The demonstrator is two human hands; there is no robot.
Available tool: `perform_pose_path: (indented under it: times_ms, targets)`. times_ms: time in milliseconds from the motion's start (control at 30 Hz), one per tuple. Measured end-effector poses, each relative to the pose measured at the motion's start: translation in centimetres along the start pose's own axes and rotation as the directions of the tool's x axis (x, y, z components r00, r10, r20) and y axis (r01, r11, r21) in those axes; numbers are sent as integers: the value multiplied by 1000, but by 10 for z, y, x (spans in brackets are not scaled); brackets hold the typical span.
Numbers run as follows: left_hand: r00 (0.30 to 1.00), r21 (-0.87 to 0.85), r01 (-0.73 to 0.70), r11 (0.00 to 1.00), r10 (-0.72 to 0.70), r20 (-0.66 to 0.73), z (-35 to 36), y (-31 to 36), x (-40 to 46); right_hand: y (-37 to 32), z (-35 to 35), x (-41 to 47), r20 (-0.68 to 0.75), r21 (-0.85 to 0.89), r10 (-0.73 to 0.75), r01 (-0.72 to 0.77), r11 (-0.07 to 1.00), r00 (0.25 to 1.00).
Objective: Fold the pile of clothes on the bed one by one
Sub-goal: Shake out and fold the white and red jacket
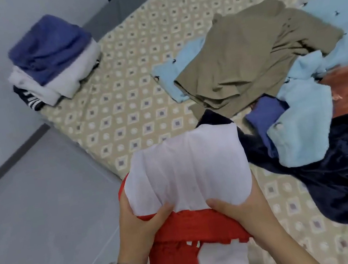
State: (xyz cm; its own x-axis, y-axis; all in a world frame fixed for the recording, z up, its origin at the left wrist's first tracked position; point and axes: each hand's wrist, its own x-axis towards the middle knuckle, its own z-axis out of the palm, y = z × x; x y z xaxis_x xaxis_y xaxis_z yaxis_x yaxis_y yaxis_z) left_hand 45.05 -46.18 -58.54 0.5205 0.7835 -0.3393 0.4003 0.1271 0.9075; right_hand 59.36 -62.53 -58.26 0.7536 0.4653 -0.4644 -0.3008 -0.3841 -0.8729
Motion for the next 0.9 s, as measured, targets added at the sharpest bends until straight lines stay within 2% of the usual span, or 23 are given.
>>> perform_pose_path:
  times_ms: [167, 300, 533, 767, 900]
  targets:
    - [999, -11, 8, 1000, -8, -54, -81, 10, 59, -37, 95, 39, 67, 18, 31, -32, 999, 997]
    - [997, 13, 3, 1000, -2, -79, -130, 22, 105, -61, 157, 65, 85, 52, -11, 7, 999, 996]
    - [991, 1, -58, 998, 58, -123, -166, 46, 199, -113, 216, 136, 88, 69, -51, 45, 997, 995]
    - [998, -24, -31, 999, 29, -57, -200, 83, 320, -169, 276, 225, 58, 66, -44, 40, 997, 997]
    - [996, 26, -70, 997, 71, -45, -234, 107, 381, -194, 318, 264, 45, 71, 27, -30, 997, 999]
